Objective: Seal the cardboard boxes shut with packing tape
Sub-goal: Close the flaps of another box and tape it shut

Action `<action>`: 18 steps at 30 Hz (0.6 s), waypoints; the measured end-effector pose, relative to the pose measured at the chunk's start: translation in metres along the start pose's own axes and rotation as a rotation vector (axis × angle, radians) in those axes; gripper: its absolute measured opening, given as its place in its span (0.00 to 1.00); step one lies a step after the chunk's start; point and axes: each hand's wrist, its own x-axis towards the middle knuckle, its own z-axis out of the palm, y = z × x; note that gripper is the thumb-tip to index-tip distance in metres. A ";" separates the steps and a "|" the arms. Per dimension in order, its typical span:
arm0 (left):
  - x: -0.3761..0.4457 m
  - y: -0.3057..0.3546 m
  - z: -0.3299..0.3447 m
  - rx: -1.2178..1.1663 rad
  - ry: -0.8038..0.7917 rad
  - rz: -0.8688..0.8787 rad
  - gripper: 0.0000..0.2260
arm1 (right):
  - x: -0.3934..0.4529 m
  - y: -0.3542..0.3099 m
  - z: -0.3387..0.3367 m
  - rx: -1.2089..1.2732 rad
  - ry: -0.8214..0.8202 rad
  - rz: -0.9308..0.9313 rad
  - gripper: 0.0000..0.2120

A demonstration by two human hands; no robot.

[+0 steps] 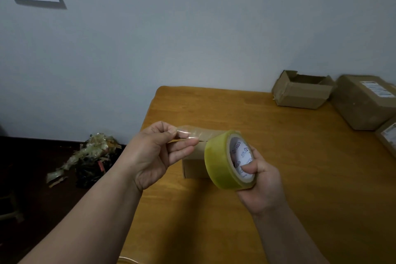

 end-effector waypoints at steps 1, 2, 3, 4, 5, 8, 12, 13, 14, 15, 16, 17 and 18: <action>0.001 0.001 -0.002 -0.003 0.002 -0.007 0.11 | 0.000 -0.001 -0.002 -0.001 -0.016 0.000 0.27; 0.002 0.002 -0.003 -0.004 0.003 -0.014 0.11 | 0.000 -0.003 -0.003 -0.008 -0.033 0.002 0.26; 0.003 0.004 -0.005 -0.004 0.007 -0.022 0.11 | 0.000 -0.005 -0.005 -0.016 -0.059 0.005 0.28; 0.004 0.005 -0.006 -0.003 0.014 -0.027 0.11 | 0.001 -0.007 -0.007 -0.032 -0.092 0.016 0.32; 0.006 0.007 -0.007 -0.002 0.020 -0.031 0.11 | 0.000 -0.010 -0.009 -0.056 -0.127 0.028 0.34; 0.009 0.013 -0.010 0.015 0.030 -0.040 0.13 | -0.004 -0.017 -0.011 -0.117 -0.258 0.063 0.32; 0.015 0.013 -0.016 0.082 0.056 -0.054 0.15 | -0.008 -0.021 -0.020 -0.110 -0.403 0.146 0.28; 0.017 0.012 -0.019 0.111 0.063 -0.056 0.14 | -0.007 -0.022 -0.023 -0.121 -0.423 0.168 0.28; 0.018 0.011 -0.021 0.150 0.068 -0.055 0.13 | -0.007 -0.022 -0.026 -0.143 -0.438 0.189 0.28; 0.019 0.011 -0.024 0.202 0.066 -0.053 0.12 | -0.007 -0.023 -0.029 -0.166 -0.438 0.207 0.29; 0.019 0.011 -0.026 0.263 0.056 -0.050 0.11 | -0.008 -0.026 -0.031 -0.187 -0.436 0.218 0.29; 0.019 0.011 -0.028 0.325 0.041 -0.046 0.09 | -0.008 -0.029 -0.033 -0.199 -0.450 0.225 0.28; 0.019 0.012 -0.030 0.380 0.027 -0.042 0.08 | -0.009 -0.032 -0.035 -0.206 -0.489 0.235 0.27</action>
